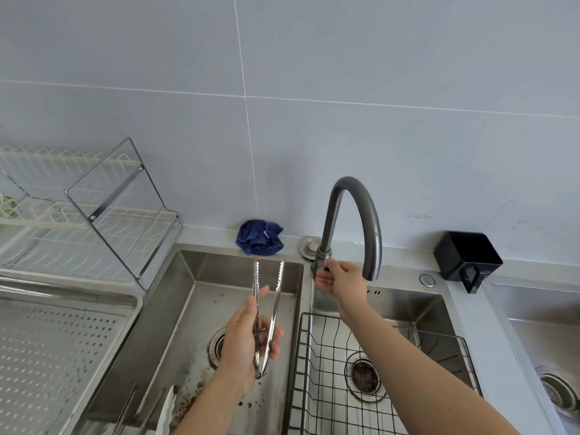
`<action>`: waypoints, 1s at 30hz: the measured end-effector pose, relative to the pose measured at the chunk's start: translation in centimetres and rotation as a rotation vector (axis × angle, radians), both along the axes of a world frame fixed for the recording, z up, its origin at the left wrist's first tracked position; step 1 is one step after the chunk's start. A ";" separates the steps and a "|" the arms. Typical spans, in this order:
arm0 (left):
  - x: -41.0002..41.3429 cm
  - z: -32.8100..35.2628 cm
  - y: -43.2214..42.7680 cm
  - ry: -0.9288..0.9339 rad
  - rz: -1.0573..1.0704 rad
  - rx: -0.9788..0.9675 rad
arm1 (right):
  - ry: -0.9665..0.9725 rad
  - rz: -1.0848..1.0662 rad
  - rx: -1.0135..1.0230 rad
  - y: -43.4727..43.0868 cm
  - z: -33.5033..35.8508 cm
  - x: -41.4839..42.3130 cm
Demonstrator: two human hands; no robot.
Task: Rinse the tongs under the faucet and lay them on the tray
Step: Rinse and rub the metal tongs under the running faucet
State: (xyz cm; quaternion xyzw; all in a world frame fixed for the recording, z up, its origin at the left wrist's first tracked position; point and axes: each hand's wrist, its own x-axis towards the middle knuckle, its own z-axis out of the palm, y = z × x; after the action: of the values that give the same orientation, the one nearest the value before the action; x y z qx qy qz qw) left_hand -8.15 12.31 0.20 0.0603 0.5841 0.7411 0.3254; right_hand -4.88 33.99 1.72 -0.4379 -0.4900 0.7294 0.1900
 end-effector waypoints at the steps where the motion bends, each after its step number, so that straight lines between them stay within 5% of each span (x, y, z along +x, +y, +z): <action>1: 0.0 -0.1 0.0 -0.001 0.002 -0.004 | 0.007 0.006 -0.005 0.0 -0.1 0.0; 20: 1.0 -0.3 -0.5 -0.025 0.062 -0.050 | 0.120 0.011 0.003 0.0 -1.9 1.2; 30: 4.3 -1.5 1.0 0.168 0.041 -0.333 | 0.095 0.075 -0.138 -2.1 -2.6 7.3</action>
State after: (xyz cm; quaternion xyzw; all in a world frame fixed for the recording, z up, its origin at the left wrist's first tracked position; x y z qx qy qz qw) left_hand -3.89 13.32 -1.29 0.0554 0.7248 0.6332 0.2657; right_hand 2.46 31.93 -0.89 -0.3962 -0.4452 0.7879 0.1552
